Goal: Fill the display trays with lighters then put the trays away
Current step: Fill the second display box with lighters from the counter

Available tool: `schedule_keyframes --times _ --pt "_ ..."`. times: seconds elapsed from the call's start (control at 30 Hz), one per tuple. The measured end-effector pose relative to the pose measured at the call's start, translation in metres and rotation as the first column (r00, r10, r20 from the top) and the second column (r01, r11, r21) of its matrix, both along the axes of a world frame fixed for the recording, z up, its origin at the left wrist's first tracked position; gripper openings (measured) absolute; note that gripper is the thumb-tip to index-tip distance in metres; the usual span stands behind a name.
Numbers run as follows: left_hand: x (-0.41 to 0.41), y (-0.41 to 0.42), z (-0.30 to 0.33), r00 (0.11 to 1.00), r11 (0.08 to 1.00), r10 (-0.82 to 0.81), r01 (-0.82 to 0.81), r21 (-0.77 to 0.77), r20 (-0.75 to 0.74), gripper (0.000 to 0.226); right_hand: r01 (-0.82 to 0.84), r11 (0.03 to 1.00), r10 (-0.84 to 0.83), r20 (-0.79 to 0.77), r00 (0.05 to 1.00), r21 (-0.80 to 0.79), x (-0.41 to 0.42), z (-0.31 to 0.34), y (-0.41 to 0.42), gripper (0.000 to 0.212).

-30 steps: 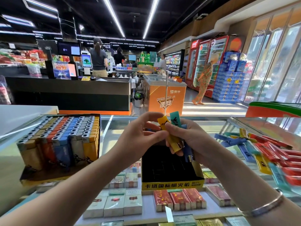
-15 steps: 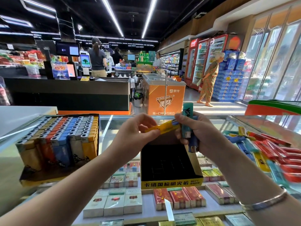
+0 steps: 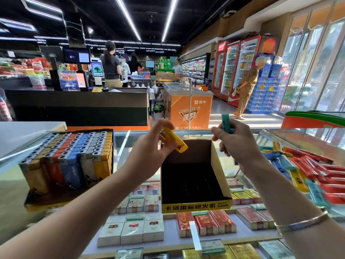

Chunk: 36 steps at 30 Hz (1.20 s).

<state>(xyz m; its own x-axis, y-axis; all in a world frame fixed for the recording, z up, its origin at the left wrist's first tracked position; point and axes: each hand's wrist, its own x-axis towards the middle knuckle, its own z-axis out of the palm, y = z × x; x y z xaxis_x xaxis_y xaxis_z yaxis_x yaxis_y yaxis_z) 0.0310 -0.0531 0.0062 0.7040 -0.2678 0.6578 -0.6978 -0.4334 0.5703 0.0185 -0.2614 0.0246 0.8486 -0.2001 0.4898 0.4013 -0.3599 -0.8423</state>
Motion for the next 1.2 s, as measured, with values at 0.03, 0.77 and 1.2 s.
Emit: schedule_keyframes --times 0.03,0.77,1.2 --pt "0.002 0.000 -0.001 1.000 0.999 0.014 -0.014 0.034 0.005 0.031 0.026 0.999 -0.027 -0.018 0.999 -0.026 0.001 -0.001 -0.001 0.016" --pt "0.016 -0.007 0.000 0.985 0.972 0.119 -0.141 0.187 0.121 0.015 0.026 0.995 -0.033 -0.075 0.997 -0.092 0.003 -0.008 0.004 0.016" --pt "0.015 0.005 0.004 0.992 0.963 0.019 -0.052 0.264 0.124 0.021 -0.373 0.795 0.482 -0.126 0.867 0.478 -0.007 0.012 0.003 0.026"
